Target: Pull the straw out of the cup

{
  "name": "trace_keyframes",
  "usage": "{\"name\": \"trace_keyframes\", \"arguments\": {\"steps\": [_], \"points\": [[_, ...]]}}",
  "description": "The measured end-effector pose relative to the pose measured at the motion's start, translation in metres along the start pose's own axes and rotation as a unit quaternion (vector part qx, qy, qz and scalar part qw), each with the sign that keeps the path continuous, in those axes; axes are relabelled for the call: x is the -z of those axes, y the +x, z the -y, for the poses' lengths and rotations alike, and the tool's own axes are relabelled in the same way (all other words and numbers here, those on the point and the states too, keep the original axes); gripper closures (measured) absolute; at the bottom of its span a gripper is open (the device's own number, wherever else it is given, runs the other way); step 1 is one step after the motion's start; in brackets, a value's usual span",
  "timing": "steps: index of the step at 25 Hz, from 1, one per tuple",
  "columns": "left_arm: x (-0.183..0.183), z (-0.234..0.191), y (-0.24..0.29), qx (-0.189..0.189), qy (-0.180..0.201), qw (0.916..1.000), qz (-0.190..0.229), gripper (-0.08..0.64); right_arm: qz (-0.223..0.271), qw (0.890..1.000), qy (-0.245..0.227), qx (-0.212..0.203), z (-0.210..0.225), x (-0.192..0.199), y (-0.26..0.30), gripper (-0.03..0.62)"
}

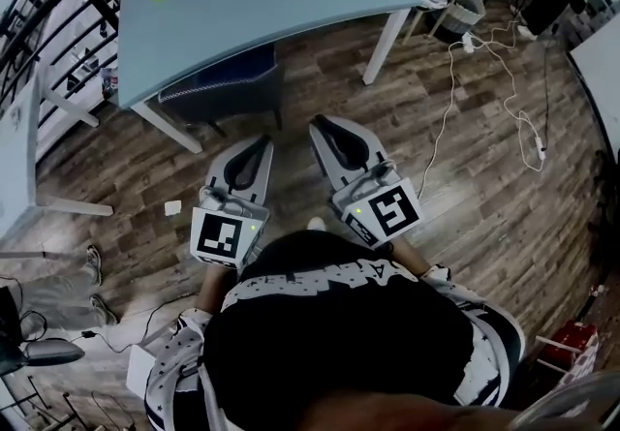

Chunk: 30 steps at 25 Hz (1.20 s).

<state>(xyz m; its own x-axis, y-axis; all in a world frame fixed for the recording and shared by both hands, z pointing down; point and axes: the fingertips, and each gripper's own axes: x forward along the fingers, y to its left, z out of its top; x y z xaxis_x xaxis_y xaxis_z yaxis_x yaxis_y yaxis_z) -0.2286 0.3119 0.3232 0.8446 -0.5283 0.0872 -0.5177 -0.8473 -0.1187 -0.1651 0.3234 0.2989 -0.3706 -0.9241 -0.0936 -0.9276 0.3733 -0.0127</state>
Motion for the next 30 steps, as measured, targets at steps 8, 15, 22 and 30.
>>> {"name": "trace_keyframes", "arguments": {"steps": [8,15,22,30], "points": [[-0.002,-0.001,0.035,-0.031,0.004,0.9995,-0.006,0.546,-0.002,0.999,0.015,-0.041,0.032,0.006,0.003,0.563],[0.001,-0.005,0.037,-0.05,0.008,0.9986,-0.015,0.546,-0.008,0.998,0.023,-0.051,0.041,0.014,0.005,0.563],[0.002,-0.007,0.044,-0.043,0.009,0.999,-0.005,0.546,-0.018,0.999,0.025,-0.041,0.044,0.022,0.004,0.563],[0.01,-0.022,0.055,-0.021,-0.002,0.9997,-0.012,0.546,-0.033,0.999,0.025,-0.029,0.045,0.03,0.024,0.563]]}}
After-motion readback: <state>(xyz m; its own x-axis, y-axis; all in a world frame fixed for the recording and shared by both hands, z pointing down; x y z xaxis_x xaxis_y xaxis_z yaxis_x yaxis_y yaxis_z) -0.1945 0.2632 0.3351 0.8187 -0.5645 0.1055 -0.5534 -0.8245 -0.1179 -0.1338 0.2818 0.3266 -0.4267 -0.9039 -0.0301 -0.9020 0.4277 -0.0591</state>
